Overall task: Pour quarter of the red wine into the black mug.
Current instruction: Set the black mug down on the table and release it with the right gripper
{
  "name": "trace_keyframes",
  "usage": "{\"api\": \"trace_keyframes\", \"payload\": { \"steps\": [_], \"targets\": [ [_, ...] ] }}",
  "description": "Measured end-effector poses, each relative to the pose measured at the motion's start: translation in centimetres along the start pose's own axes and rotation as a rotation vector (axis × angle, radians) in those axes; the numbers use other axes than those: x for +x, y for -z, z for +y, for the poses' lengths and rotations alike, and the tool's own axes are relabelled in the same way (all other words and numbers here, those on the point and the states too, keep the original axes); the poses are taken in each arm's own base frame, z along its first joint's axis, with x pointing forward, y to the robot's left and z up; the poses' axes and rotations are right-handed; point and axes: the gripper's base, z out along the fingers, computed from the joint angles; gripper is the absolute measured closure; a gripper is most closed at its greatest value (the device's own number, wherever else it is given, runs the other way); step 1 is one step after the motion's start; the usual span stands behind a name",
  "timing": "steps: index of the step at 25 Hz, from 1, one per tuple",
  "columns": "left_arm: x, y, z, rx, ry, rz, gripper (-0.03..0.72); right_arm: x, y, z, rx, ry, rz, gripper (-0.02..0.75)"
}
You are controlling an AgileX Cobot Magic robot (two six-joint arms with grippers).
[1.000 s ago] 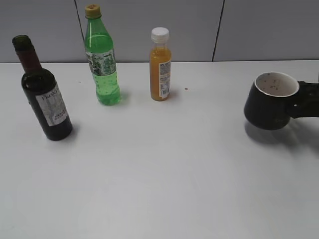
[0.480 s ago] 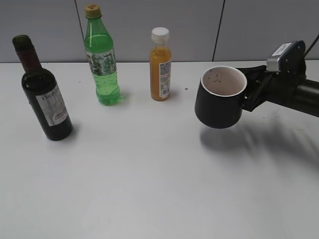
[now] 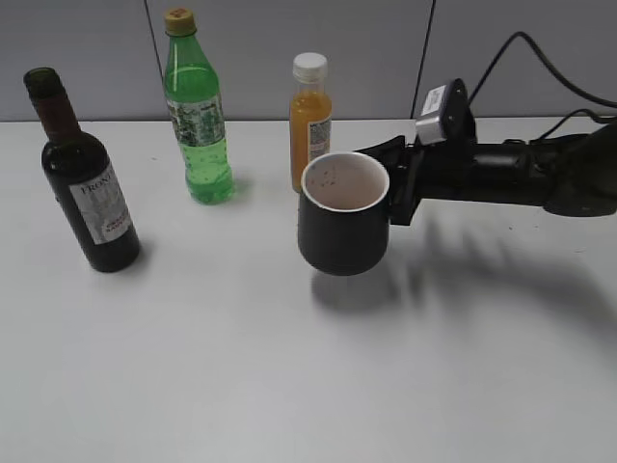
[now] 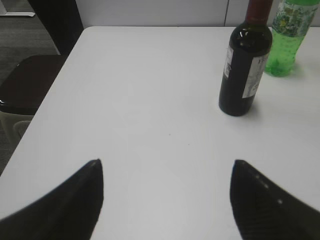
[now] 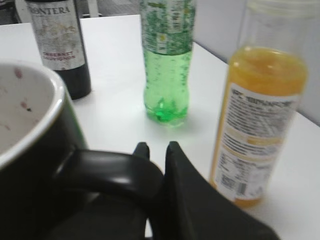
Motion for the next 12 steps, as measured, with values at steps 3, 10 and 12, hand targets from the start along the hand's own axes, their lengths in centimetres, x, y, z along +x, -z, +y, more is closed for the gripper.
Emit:
{"api": "trace_keyframes", "payload": {
  "steps": [3, 10, 12],
  "targets": [
    [0.0, 0.0, 0.0, 0.000, 0.000, 0.000, 0.099, 0.4, -2.1, 0.6, -0.071, -0.001, 0.012, 0.676],
    [0.0, 0.0, 0.0, 0.000, 0.000, 0.000, 0.099, 1.1, -4.5, 2.2, -0.142, -0.011, 0.023, 0.676],
    [0.0, 0.0, 0.0, 0.000, 0.000, 0.000, 0.099, 1.5, -5.1, 2.7, -0.158, -0.018, 0.027, 0.676]
  ]
}}
